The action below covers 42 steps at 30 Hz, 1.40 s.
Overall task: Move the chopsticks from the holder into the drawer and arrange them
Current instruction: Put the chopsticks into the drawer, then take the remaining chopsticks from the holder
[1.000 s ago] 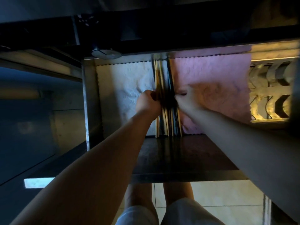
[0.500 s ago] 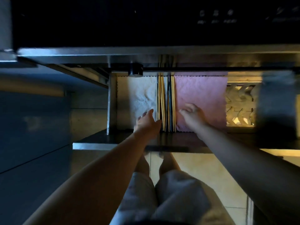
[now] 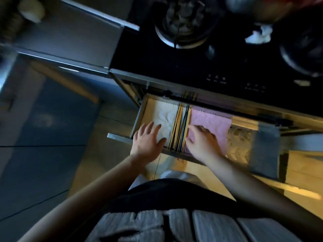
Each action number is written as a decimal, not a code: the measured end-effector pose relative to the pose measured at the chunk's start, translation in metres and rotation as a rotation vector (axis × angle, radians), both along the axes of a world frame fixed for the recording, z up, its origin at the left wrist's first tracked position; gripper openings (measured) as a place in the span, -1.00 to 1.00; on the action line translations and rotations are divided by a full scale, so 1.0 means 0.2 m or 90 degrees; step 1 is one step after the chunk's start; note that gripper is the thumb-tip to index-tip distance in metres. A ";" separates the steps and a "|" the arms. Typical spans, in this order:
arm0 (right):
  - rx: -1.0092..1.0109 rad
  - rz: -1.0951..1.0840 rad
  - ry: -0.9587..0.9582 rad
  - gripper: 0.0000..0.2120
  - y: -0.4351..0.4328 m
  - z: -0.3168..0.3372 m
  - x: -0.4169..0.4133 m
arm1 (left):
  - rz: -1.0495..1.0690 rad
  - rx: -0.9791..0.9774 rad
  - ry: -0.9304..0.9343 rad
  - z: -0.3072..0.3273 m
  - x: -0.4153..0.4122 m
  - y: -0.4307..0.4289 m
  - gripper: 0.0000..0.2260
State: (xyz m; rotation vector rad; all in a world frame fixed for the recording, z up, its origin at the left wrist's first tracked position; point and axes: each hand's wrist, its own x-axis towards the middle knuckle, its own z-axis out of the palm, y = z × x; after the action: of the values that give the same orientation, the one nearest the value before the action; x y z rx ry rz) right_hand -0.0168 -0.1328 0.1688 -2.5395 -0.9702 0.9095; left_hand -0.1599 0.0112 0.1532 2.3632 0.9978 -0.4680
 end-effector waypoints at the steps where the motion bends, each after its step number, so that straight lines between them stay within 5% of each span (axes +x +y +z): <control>1: 0.007 0.039 -0.028 -0.56 0.02 0.04 -0.01 | 0.013 0.021 -0.015 0.04 -0.04 0.00 -0.45; 13: 0.177 0.308 -0.215 -0.53 0.43 0.43 -0.49 | 0.230 0.157 -0.075 0.42 -0.74 0.13 -0.41; 31: 0.320 0.695 -0.176 -0.51 0.92 0.66 -2.50 | 0.642 0.262 -0.052 0.64 -2.74 -0.02 -0.38; 42: 0.365 0.975 -0.103 -0.51 1.10 0.72 -3.45 | 0.962 0.251 -0.088 0.62 -3.54 -0.29 -0.38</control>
State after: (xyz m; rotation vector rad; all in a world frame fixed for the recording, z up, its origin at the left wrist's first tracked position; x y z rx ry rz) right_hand -0.7061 0.0862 0.3126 -1.0662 -2.7461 0.4752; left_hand -0.8685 -0.0462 0.2780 1.2077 2.4703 0.5018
